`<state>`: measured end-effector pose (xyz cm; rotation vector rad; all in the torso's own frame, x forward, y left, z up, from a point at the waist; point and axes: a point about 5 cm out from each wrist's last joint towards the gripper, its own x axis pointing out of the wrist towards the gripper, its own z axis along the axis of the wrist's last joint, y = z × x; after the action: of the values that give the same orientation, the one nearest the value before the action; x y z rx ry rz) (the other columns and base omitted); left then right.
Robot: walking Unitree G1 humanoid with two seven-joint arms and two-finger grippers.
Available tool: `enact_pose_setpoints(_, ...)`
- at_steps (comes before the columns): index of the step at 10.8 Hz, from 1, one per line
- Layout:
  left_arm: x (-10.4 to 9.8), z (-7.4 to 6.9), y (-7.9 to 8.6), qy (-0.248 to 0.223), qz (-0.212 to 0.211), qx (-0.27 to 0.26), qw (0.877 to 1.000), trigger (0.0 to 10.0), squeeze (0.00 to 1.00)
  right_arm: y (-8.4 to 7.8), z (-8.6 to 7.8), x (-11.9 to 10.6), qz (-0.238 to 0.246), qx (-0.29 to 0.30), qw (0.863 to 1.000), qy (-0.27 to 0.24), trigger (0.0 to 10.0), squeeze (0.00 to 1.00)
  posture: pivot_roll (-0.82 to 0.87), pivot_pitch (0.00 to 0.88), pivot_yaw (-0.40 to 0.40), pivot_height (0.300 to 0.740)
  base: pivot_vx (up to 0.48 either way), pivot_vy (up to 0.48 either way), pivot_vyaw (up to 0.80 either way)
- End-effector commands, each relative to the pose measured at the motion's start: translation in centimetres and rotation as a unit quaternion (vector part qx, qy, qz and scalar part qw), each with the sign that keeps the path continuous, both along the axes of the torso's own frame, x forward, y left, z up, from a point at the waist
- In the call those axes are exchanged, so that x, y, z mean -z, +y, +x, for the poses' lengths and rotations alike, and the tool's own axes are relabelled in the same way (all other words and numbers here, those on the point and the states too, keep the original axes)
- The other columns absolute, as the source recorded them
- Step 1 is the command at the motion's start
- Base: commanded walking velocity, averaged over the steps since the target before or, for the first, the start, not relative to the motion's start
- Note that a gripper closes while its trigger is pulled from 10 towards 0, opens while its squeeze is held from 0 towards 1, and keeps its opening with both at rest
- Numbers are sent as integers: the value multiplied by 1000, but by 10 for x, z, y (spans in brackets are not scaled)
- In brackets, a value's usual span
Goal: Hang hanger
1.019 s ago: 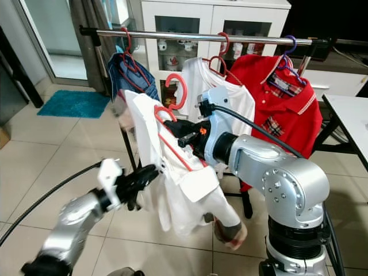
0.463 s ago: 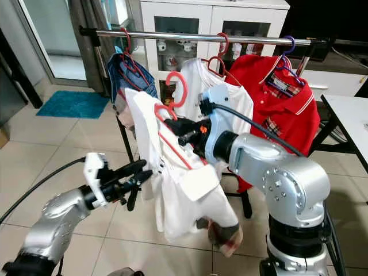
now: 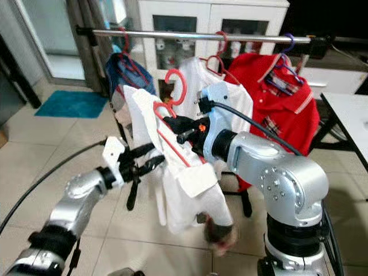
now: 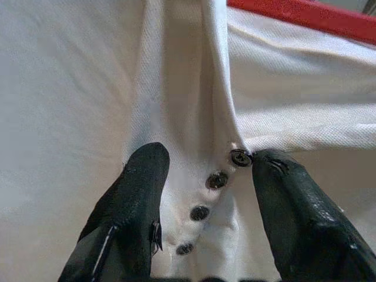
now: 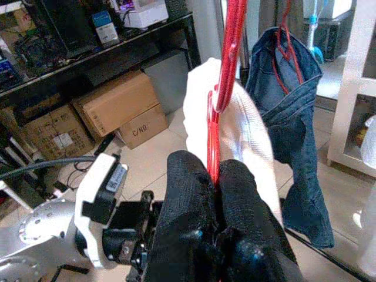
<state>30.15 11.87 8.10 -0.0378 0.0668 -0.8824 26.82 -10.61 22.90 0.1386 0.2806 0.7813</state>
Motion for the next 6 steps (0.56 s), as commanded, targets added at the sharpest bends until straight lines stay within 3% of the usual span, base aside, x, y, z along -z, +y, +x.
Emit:
enact_pose_setpoints(1,0,2,-3,0,2,10,1000,10000,0,1,-3,-9,10,-7,1000,-17,0,0,-183,13,53,740,0,0,0)
enact_pose_setpoints(3,5,4,-19,4,16,48,999,10000,0,2,-3,-10,11,-6,1000,-18,0,0,-190,14,57,740,0,0,0)
enact_pose_setpoints(4,7,5,-22,-2,31,50,998,9373,0,2,-3,-10,12,-6,1000,-18,0,0,-192,13,57,740,0,0,0)
enact_pose_setpoints(5,7,8,-24,-10,37,48,998,2902,0,4,-3,-10,14,-9,1000,-18,0,0,-191,12,57,740,0,0,0)
enact_pose_setpoints(6,5,10,-24,-19,39,41,998,0,0,4,-3,-10,15,-11,1000,-18,0,0,-191,11,56,740,0,0,0)
